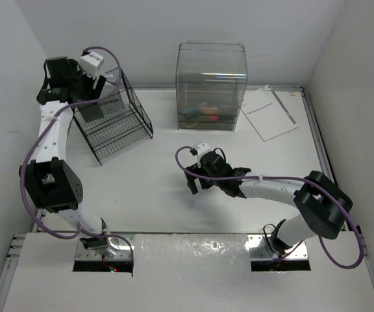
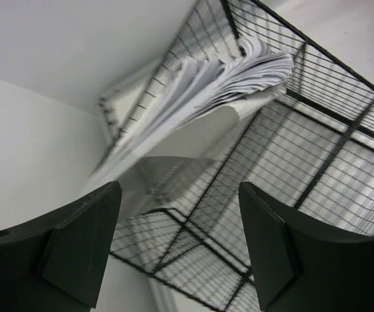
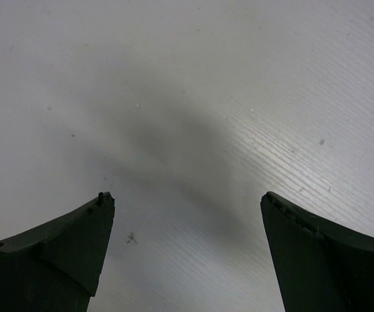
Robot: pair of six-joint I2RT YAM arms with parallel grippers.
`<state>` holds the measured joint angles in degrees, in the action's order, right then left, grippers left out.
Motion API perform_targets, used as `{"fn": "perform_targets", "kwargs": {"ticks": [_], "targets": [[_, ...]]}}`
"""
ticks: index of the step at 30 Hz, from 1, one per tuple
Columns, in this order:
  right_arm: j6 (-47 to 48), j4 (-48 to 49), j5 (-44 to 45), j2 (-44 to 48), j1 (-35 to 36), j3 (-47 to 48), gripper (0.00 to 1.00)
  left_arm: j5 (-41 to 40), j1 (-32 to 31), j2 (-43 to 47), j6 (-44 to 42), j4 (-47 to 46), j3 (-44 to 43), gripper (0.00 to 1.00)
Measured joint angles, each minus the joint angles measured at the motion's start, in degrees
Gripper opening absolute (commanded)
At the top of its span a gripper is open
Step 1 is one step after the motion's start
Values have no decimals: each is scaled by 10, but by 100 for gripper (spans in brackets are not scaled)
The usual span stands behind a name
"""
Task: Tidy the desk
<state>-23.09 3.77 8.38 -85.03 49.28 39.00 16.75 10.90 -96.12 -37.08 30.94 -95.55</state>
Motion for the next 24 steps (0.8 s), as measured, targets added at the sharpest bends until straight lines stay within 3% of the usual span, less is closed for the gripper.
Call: {"fn": "perform_targets", "kwargs": {"ticks": [6, 10, 14, 18, 21, 24], "targets": [[2, 0, -2, 0, 0, 5, 91, -57, -5, 13, -44, -58, 4, 73], [4, 0, -5, 0, 0, 5, 91, -79, -7, 0, -60, -65, 4, 77], [6, 0, -10, 0, 0, 5, 91, -83, -7, -34, -77, -49, -22, 75], [6, 0, -10, 0, 0, 5, 91, -79, -7, -83, -90, -17, -66, 34], [6, 0, -10, 0, 0, 5, 91, -68, -7, -92, -96, -2, -76, 13], [7, -1, -10, 0, 0, 5, 91, -39, -7, -91, -99, 29, -86, 0]]}}
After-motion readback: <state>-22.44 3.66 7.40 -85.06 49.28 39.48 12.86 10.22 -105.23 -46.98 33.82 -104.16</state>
